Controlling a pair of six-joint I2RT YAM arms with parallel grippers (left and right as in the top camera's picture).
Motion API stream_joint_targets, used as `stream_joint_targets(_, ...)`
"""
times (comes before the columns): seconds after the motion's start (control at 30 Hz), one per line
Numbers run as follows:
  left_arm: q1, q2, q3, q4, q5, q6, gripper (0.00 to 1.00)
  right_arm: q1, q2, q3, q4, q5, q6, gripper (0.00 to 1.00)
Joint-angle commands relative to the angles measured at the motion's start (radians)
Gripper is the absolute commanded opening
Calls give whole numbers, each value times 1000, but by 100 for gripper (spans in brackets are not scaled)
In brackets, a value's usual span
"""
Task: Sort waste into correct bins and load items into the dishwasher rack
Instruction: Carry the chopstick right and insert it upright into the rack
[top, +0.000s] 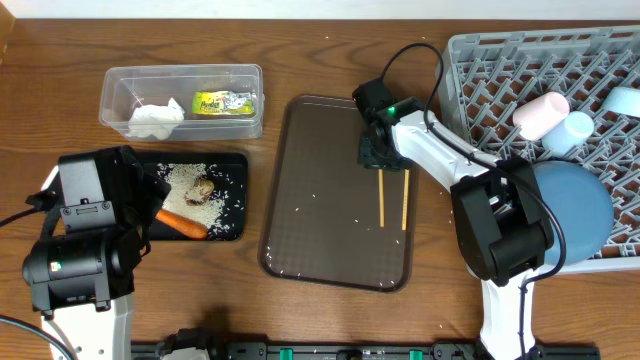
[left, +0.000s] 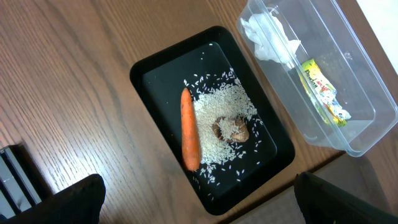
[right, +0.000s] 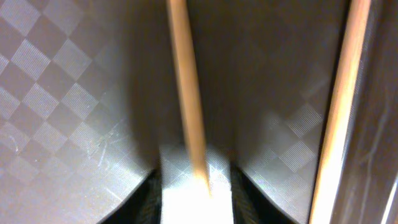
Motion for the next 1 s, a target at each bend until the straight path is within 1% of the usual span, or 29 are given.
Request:
stream_joint_targets(0.0,3,0,3,-3,-19,-2,98,-6,51,-45,-2,-67,7,18)
stream_joint_targets(0.17,3,0,3,-3,-19,-2,98,-6,51,-45,-5,-67,6,2)
stream_joint_targets(0.43,3,0,3,-3,-19,-2,98,-6,51,-45,-5,-76,5,1)
stream_joint_targets(0.67,3,0,3,-3,-19,-2,98,-27,25,-15,-14,-189,-85,1)
stream_joint_targets(0.87,3,0,3,-3,-19,-2,98,-99,-106,-1,-39,-210,-212,1)
stream_joint_targets(0.97,3,0,3,-3,-19,-2,98,-160,-195,-1,-56,-211,-289,1)
